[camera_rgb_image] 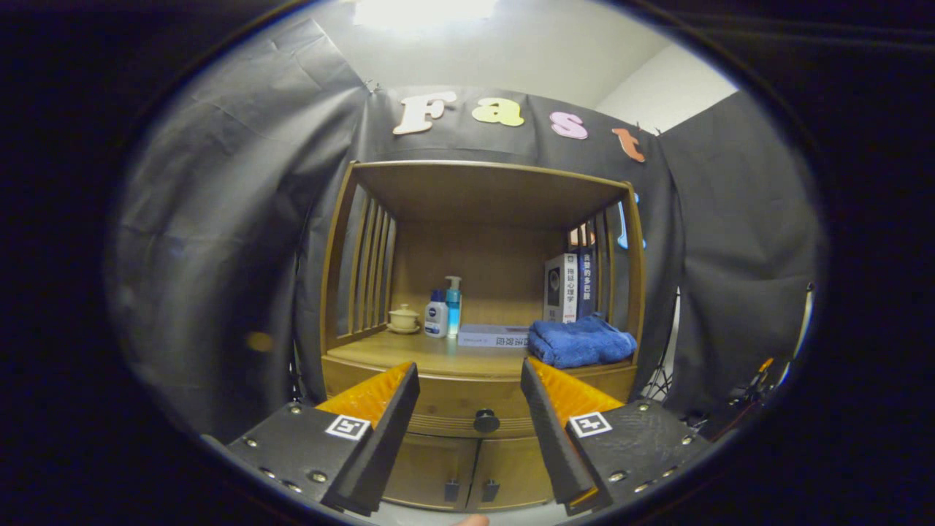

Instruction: Pull open the drawer, take out the items inside it, and place them on the countertop above the cabinet.

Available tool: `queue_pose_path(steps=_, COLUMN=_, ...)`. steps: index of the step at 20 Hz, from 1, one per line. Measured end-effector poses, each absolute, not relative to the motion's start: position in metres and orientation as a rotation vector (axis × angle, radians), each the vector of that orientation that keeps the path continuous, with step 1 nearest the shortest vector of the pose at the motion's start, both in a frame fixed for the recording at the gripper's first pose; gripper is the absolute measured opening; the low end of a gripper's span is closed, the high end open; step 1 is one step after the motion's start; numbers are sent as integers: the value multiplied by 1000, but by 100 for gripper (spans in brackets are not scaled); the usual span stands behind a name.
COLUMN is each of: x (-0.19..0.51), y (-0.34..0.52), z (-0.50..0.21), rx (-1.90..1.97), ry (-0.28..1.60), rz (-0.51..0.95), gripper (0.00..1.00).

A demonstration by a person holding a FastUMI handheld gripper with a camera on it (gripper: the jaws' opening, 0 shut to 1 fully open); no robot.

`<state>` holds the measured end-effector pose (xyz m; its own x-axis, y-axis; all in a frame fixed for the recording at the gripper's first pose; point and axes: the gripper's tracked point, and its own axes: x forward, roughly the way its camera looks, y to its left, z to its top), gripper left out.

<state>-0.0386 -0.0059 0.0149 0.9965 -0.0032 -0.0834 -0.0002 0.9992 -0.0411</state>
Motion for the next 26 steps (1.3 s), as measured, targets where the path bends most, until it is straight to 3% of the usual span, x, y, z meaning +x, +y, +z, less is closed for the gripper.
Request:
queue_pose_path(steps=18, x=-19, y=-24, z=0, rx=37, ry=72, rz=-41, gripper=84)
queue_pose_path(steps=26, x=21, y=-25, z=-48, rx=118, ry=163, rz=-60, gripper=85)
